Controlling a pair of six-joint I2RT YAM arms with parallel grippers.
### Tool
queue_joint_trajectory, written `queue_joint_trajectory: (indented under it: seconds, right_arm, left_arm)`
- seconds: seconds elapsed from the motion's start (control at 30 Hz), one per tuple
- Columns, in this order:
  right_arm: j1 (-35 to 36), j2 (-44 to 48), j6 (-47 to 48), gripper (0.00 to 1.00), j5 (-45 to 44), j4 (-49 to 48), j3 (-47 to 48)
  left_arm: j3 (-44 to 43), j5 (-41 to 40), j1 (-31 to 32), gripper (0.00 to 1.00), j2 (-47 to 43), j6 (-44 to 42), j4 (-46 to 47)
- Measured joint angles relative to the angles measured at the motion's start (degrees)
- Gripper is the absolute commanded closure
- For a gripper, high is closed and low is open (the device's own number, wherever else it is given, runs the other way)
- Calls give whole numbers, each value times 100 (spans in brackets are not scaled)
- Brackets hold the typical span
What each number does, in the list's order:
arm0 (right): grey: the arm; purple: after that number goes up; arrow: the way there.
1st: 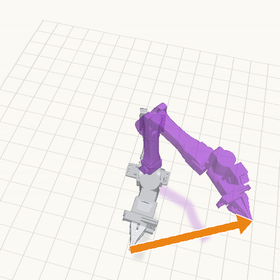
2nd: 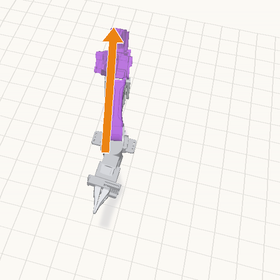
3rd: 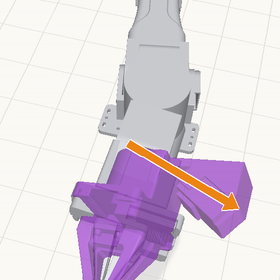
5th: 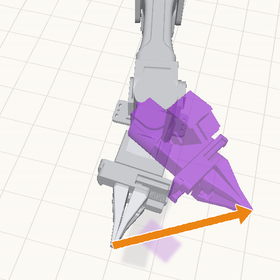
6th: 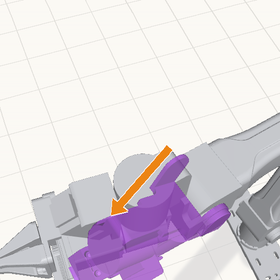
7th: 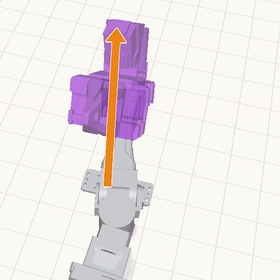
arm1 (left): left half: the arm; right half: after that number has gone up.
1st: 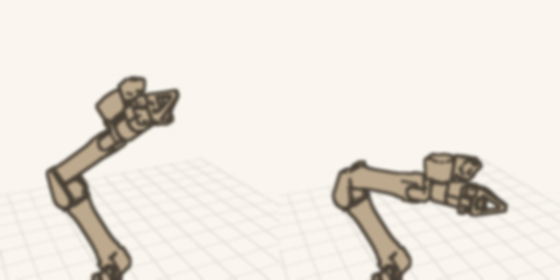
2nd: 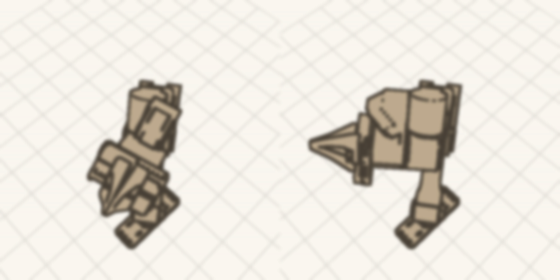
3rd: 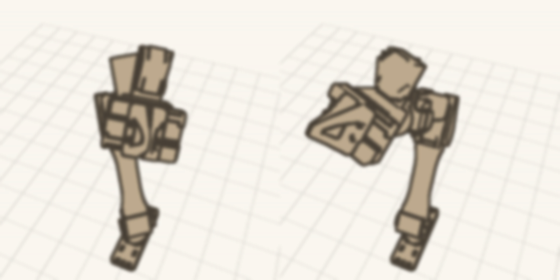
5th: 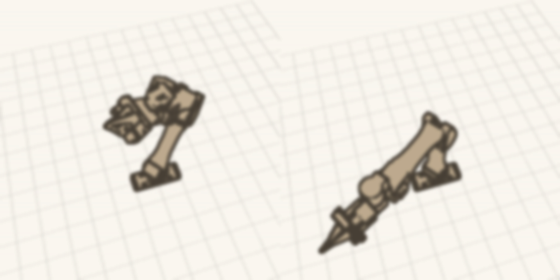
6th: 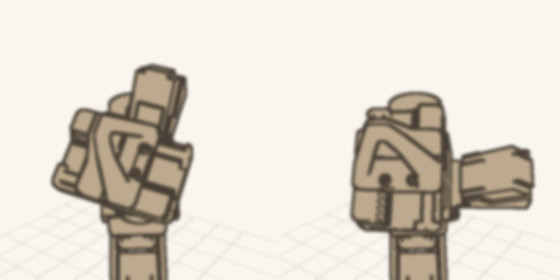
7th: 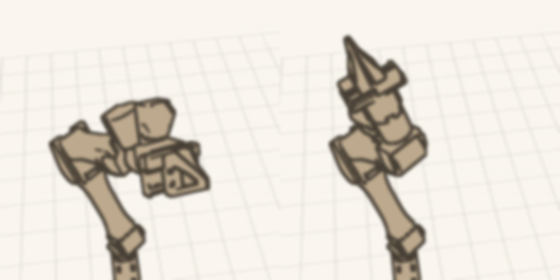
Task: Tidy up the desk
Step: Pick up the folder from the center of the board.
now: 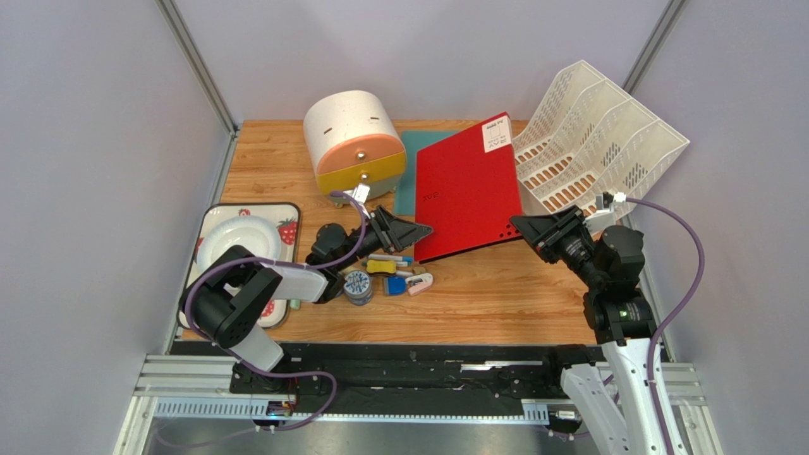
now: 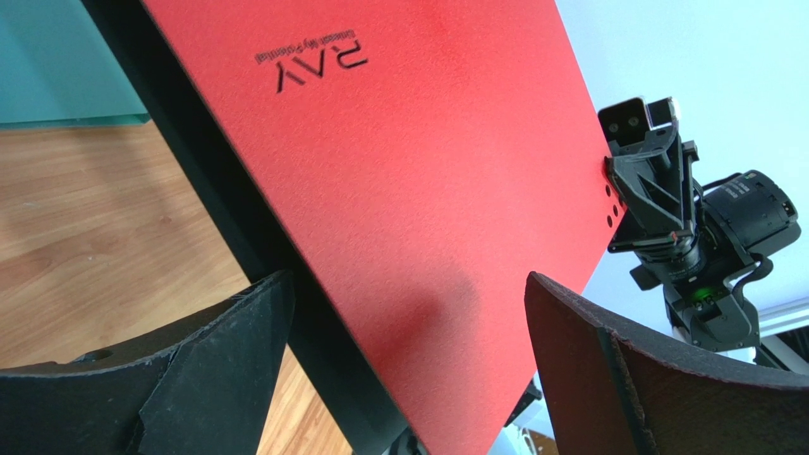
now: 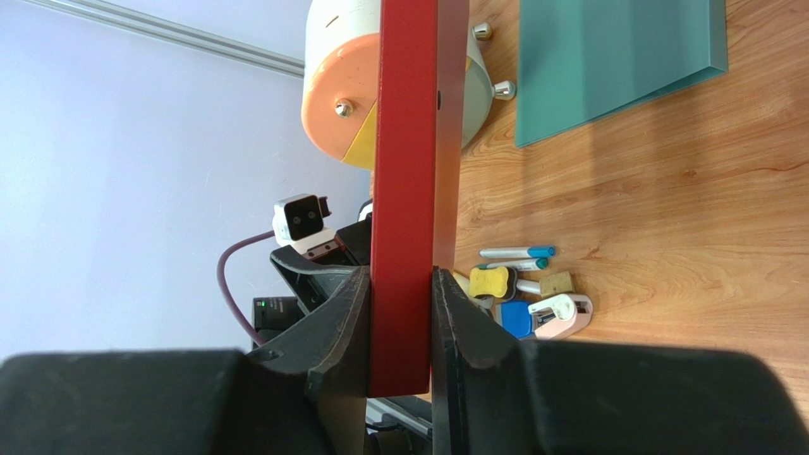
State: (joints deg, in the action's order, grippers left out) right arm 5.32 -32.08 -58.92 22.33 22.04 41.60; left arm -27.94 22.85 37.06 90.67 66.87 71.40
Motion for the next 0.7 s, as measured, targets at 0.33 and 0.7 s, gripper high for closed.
queue_joint_trajectory:
  seconds: [0.33,0.7]
  right_arm:
    - [0,129,9,100,-81,4,0]
    - [0,345,15,100,-83,7,2]
  left_arm:
    - [186,-404,9,1,-1434,-474,-1379]
    - [186,-693,9,1,-1834,-743,-2455]
